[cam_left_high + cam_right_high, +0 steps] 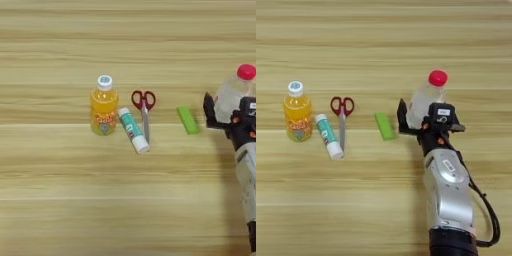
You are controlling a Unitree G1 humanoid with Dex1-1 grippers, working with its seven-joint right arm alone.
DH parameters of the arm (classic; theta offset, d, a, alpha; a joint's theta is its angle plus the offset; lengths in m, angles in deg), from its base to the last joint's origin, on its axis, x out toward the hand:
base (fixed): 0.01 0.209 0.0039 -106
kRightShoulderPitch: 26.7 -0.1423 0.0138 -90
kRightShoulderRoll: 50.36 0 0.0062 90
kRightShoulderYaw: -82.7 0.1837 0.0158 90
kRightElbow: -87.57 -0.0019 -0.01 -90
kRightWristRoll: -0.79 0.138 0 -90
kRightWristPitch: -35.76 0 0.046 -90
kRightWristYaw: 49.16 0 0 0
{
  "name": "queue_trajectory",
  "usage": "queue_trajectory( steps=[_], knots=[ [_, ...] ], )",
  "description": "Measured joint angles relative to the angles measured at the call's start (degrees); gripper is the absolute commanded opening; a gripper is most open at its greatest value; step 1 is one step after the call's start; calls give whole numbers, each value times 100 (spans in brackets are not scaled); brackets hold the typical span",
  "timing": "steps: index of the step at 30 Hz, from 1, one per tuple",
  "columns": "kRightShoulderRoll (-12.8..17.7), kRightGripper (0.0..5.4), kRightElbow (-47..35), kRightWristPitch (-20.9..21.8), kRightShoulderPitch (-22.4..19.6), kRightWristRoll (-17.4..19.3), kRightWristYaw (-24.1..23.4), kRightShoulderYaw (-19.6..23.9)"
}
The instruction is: Move the objects on the table
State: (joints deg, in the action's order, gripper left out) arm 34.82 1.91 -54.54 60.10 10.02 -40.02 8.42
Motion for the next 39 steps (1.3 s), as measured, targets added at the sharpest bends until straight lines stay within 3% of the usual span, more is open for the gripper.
queue_trajectory(
  steps=[14, 29, 39],
  knots=[
    [-74, 537, -662, -151, 391, 48, -4, -9],
    [-270, 537, -1829, -347, 1726, 135, -14, 40],
    [-532, 537, -2204, -232, 2695, -90, 7, -309]
  ],
)
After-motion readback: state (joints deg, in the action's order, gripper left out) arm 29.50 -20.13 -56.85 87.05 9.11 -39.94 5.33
